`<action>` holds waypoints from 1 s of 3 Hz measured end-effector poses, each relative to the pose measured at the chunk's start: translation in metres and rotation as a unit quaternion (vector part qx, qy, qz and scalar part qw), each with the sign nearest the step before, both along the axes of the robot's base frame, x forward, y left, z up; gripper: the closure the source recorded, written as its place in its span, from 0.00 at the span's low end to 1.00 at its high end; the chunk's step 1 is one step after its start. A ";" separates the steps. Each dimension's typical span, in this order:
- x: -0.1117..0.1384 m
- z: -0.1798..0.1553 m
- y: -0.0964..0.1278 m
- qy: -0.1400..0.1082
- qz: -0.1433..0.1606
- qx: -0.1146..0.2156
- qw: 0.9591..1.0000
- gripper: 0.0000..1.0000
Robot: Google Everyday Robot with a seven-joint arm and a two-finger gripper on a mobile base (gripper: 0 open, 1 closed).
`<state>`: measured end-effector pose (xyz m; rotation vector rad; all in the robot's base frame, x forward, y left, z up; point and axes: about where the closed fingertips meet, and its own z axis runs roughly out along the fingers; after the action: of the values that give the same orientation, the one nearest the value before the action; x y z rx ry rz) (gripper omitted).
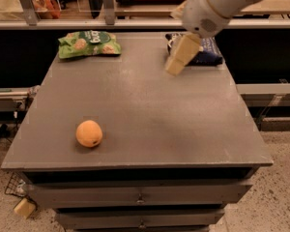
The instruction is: Move green rice chip bag near orange
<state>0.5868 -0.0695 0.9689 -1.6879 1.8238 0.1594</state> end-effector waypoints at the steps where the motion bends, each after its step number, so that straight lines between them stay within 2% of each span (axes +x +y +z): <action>1: 0.006 0.005 0.006 -0.006 0.004 0.006 1.000 0.00; 2: 0.010 0.003 0.009 -0.011 0.003 0.013 1.000 0.00; 3: 0.037 -0.010 0.042 -0.021 -0.002 0.066 0.998 0.00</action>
Offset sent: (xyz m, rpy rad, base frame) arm 0.0191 0.0102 0.0019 0.0521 -0.0429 -0.0049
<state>0.6238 -0.0272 0.9584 -1.5833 1.7465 0.2360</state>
